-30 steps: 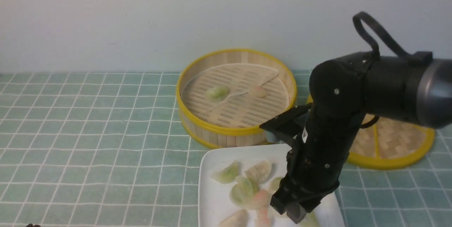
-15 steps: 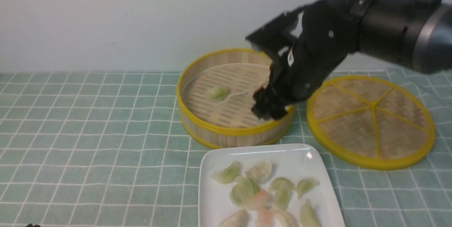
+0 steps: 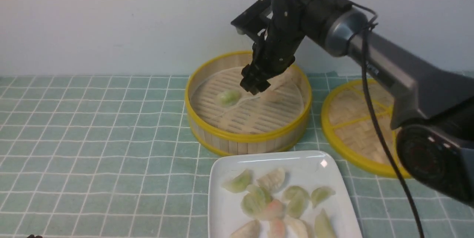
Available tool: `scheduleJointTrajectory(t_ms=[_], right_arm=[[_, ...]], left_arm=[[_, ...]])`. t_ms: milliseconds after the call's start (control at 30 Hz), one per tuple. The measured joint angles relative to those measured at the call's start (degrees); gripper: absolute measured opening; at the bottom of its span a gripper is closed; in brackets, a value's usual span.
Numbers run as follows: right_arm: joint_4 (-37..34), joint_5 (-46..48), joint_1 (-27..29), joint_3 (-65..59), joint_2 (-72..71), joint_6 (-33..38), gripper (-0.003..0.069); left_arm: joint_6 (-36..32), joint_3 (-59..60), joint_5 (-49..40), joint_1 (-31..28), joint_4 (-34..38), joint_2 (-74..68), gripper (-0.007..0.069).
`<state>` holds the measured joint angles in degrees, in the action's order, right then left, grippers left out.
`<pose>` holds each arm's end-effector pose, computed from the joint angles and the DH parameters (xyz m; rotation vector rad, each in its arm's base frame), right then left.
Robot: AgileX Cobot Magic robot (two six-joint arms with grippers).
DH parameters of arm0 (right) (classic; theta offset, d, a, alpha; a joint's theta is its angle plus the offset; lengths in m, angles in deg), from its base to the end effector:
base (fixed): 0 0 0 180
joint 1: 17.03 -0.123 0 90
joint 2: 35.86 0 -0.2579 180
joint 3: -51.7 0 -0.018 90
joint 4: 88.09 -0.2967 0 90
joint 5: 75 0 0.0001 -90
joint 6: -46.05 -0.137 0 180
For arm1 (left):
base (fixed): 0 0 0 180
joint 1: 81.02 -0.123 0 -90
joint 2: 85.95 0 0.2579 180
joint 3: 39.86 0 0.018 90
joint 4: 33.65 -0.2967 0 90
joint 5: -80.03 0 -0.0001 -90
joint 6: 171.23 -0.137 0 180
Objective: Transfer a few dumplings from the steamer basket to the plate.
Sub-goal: Use the right arm to grab a dumpling from inside the steamer, then use the right arm to put the dumpling into the plate
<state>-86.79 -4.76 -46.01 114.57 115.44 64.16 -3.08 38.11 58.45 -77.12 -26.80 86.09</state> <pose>0.5018 0.2746 0.1454 -1.1107 2.5363 0.0180 0.1691 -0.0176 0.1568 0.1832 1.8647 -0.0222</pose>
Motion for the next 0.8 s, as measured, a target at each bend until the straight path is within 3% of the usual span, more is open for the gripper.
scheduleJointTrajectory(t_ms=[200,300,367,567,733,800], right_arm=[[4.0,1.2,0.0,1.3,4.3,-1.9,0.0404],[4.1,1.2,0.0,1.5,4.0,-3.9,0.0190],[4.0,1.3,0.0,1.5,2.9,-5.0,0.0129],[0.2,1.6,0.0,1.0,-7.1,-10.4,0.0146],[-7.1,1.0,0.0,-10.9,-23.6,-11.7,0.0146],[-9.8,1.0,0.0,-22.2,-30.7,-11.5,0.0146]], left_arm=[[0.0,0.0,0.0,0.0,0.0,0.0,-0.0006],[0.0,0.0,0.0,0.0,0.0,0.0,-0.0006],[0.0,0.0,0.0,0.0,0.0,0.0,-0.0006],[0.0,0.0,0.0,0.0,0.0,0.0,-0.0006],[0.0,0.0,0.0,0.0,0.0,0.0,-0.0006],[0.0,0.0,0.0,0.0,0.0,0.0,-0.0006]])
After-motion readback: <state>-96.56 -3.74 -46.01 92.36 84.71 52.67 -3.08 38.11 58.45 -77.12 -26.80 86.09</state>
